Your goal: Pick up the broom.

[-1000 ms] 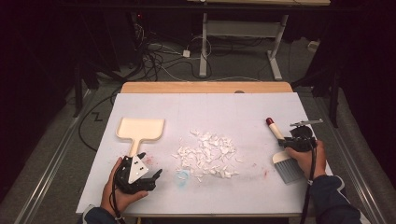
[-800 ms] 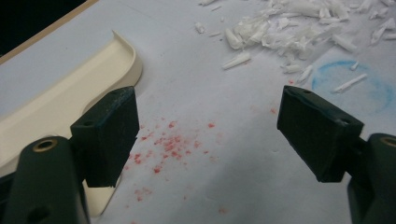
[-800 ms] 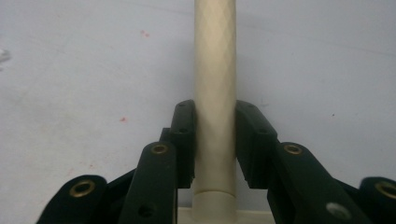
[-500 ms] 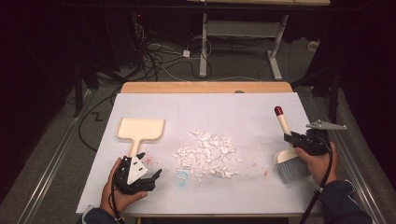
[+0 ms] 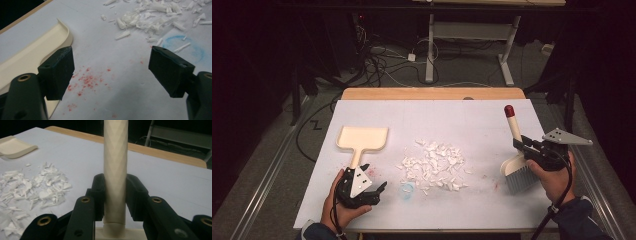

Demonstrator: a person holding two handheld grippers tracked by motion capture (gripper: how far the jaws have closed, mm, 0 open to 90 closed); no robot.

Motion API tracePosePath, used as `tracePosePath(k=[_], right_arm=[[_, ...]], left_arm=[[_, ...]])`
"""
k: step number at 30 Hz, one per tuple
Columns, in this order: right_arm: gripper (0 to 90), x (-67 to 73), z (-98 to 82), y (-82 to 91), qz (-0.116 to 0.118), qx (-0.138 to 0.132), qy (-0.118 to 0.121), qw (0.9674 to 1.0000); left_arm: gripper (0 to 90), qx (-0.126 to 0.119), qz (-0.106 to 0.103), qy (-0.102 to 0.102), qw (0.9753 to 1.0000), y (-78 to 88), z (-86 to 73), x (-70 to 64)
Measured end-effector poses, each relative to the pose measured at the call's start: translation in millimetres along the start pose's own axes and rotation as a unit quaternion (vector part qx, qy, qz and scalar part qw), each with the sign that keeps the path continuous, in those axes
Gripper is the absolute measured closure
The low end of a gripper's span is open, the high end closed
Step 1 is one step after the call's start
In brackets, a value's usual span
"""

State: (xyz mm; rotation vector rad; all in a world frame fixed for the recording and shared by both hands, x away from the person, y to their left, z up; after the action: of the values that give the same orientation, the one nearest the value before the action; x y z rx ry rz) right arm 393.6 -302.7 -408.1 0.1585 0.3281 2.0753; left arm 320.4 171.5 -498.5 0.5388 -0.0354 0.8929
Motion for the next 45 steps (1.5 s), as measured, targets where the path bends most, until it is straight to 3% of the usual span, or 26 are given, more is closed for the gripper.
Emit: tracePosePath(k=[4,7,8,9,10,11,14,15,18,19,20,21,22,23,27,28,31,34,35,36,38,42,43,45], right_arm=[[71.7,5.8,4.9,1.8,0.009,-0.011,0.001,0.9999],[71.7,13.8,11.8,5.3,0.02,-0.021,-0.008,0.9996],[71.8,16.8,14.2,6.5,0.021,-0.025,-0.01,0.9994],[71.8,16.8,14.2,6.5,0.021,-0.025,-0.01,0.9994],[71.7,24.0,18.8,7.5,0.025,-0.031,-0.007,0.9992],[71.7,27.4,21.2,7.6,0.027,-0.037,-0.005,0.999],[71.7,40.4,26.9,8.1,0.039,-0.044,-0.002,0.9983],[71.7,40.4,26.9,8.1,0.039,-0.044,-0.002,0.9983],[71.7,57.1,31.3,7.7,0.048,-0.05,0.006,0.9976],[71.7,60.9,31.9,7.0,0.05,-0.051,0.01,0.9974],[71.7,60.9,31.9,7.0,0.05,-0.051,0.01,0.9974],[71.7,65.0,32.0,6.0,0.052,-0.05,0.012,0.9973],[71.7,72.1,32.1,3.5,0.053,-0.052,0.019,0.997],[71.7,75.9,31.9,2.0,0.057,-0.052,0.021,0.9968],[71.7,90.8,30.9,-3.6,0.064,-0.053,0.031,0.996],[71.7,90.8,30.9,-3.6,0.064,-0.053,0.031,0.996],[71.7,106.3,30.3,-7.8,0.069,-0.058,0.044,0.995],[71.7,116.1,29.2,-8.8,0.075,-0.062,0.054,0.9938],[71.6,118.6,28.9,-8.4,0.075,-0.066,0.054,0.9935],[71.6,120.9,28.9,-8.2,0.078,-0.068,0.057,0.9929],[71.6,124.9,28.6,-7.1,0.079,-0.069,0.064,0.9924],[71.4,126.4,29.5,-3.6,0.079,-0.078,0.065,0.9917],[71.2,126.1,30.4,-3.0,0.079,-0.081,0.064,0.9915],[70.8,125.1,31.0,-0.6,0.085,-0.081,0.059,0.9913]], left_arm=[[20.0,-0.011,-0.007,0.007,0.9999,-1.9,6.0,-2.9],[21.8,-0.028,-0.006,0.017,0.9994,-5.1,19.8,-8.1],[21.9,-0.038,-0.016,0.026,0.9988,-10.8,33.6,-13.8],[21.9,-0.038,-0.016,0.026,0.9988,-10.8,33.6,-13.8],[21.8,-0.054,-0.044,0.033,0.997,-15.3,50.7,-27.2],[21.7,-0.054,-0.044,0.033,0.997,-15.3,50.7,-27.2],[21.7,-0.082,-0.089,0.018,0.9925,-26.9,87.7,-59.6],[21.8,-0.082,-0.089,0.018,0.9925,-26.9,87.7,-59.6],[22.3,-0.104,-0.13,0.015,0.9859,-36.4,113.1,-84.6],[22.4,-0.117,-0.161,0.028,0.9796,-43.0,127.3,-99.2],[22.5,-0.117,-0.161,0.028,0.9796,-43.0,127.3,-99.2],[22.5,-0.122,-0.175,0.035,0.9763,-46.3,133.7,-105.9],[22.5,-0.131,-0.199,0.047,0.97,-53.0,144.7,-118.1],[22.5,-0.132,-0.21,0.053,0.9674,-56.8,149.0,-124.0],[23.4,-0.129,-0.237,0.083,0.9593,-75.3,158.0,-143.1],[23.8,-0.129,-0.237,0.083,0.9593,-75.3,158.0,-143.1],[26.2,-0.121,-0.248,0.113,0.9546,-90.1,158.9,-153.6],[33.9,-0.117,-0.244,0.122,0.9548,-96.7,157.1,-154.9],[38.0,-0.118,-0.247,0.129,0.953,-98.0,156.1,-154.6],[41.5,-0.118,-0.247,0.129,0.953,-98.0,156.1,-154.6],[50.3,-0.125,-0.261,0.129,0.9483,-97.1,153.9,-152.8],[58.0,-0.126,-0.257,0.127,0.9497,-95.3,152.7,-149.0],[59.1,-0.123,-0.253,0.124,0.9516,-94.3,151.7,-145.2],[61.3,-0.121,-0.25,0.123,0.9528,-92.5,151.0,-141.4]])
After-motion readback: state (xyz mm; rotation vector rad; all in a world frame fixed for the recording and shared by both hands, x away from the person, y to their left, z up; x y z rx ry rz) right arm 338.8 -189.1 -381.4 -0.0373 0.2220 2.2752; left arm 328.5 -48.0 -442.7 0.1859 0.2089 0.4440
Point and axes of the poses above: each handheld gripper's, and its own axes: y roughly backward along the jaws, z roughly out of its top, x roughly to its left, the point moved 5 cm from there along -y, roughly forward along the jaws, and after that the axes turned 10 degrees about -x, right-handed, at the moved point
